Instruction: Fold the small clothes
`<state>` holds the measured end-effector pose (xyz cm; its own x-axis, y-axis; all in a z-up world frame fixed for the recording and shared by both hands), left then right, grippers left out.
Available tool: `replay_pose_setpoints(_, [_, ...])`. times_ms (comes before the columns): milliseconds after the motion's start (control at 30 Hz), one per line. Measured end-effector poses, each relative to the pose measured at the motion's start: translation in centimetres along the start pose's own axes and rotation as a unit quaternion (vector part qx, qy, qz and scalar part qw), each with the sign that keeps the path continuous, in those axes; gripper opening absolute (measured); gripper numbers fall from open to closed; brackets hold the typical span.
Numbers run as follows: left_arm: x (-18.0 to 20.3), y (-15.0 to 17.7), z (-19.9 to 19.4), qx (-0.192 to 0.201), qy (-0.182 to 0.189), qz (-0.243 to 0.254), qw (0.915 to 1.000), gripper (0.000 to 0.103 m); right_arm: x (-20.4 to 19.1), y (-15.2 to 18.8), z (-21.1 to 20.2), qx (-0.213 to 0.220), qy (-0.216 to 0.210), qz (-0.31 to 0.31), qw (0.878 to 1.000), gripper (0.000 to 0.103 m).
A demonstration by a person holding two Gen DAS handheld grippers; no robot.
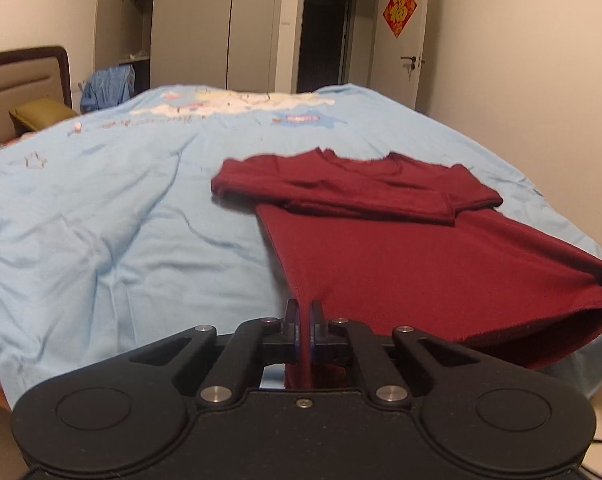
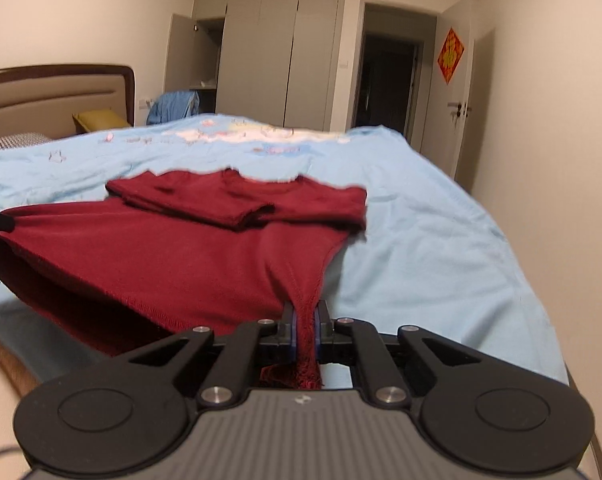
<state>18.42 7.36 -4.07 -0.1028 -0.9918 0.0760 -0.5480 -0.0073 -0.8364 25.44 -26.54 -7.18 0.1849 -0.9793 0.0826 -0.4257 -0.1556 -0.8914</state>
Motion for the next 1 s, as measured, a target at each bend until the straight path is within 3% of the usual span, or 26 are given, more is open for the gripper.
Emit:
replay_pose_setpoints(267, [0.3,3.4,1.7,-0.029,-0.002,-0.013,0.9995,0.005,-0.8,3.2,1.8,-0.041,0.001,-0.003,0.999,0.009])
replay_pose_setpoints(367, [0.2,3.7,1.9,-0.036,-0.001,-0.019,0.9992,0.021,-1.0,3.3,2.0,-0.044,0.000,-0.015,0.999,0.012])
replay_pose_setpoints(433, [0.1,3.8,2.0,-0.039,0.003,-0.028,0.9988,0.030,-1.2,3.3,2.0,-0.044,-0.003,-0.023,0.999,0.025])
replay_pose_setpoints(500, [0.0,4.0,2.0,-0.041,0.005,-0.033,0.9986,0.055,-1.4,3.5,1.8,-0.042,-0.005,-0.035,0.998,0.042])
replay_pose_setpoints(533, [0.0,4.1,1.9,-0.039,0.000,-0.035,0.9986,0.063,-1.6,3.5,1.7,-0.040,-0.005,-0.044,0.998,0.056])
replay_pose_setpoints(567, [-0.1,4.0,1.8,-0.035,-0.006,-0.034,0.9988,0.074,-1.8,3.5,1.5,-0.037,-0.007,-0.055,0.998,0.061])
replay_pose_setpoints(667, [0.0,3.7,1.4,-0.028,-0.017,-0.023,0.9992,0.085,-2.7,3.4,0.9,-0.026,-0.012,-0.101,0.994,0.075])
replay_pose_setpoints(767, [0.1,3.3,1.1,-0.015,-0.030,-0.011,0.9994,0.098,-4.1,3.6,0.3,-0.012,-0.017,-0.165,0.986,0.086])
replay_pose_setpoints(867, [0.6,2.9,0.9,-0.006,-0.034,0.001,0.9994,0.101,-5.8,4.0,0.0,-0.011,-0.027,-0.231,0.972,0.091])
replay_pose_setpoints(1000, [1.5,2.6,0.9,-0.003,-0.027,0.017,0.9995,0.102,-7.8,5.5,0.6,-0.030,-0.030,-0.335,0.941,0.093])
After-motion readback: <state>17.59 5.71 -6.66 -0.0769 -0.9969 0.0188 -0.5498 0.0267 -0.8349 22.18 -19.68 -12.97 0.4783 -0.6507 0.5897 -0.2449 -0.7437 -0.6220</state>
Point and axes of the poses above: each gripper's, at about its wrist camera, not at the fingertips, and z roughly the way its jaws point, x to its right, y to its underside, the point moved 9 cm from there along z, roughly the way its jaws point
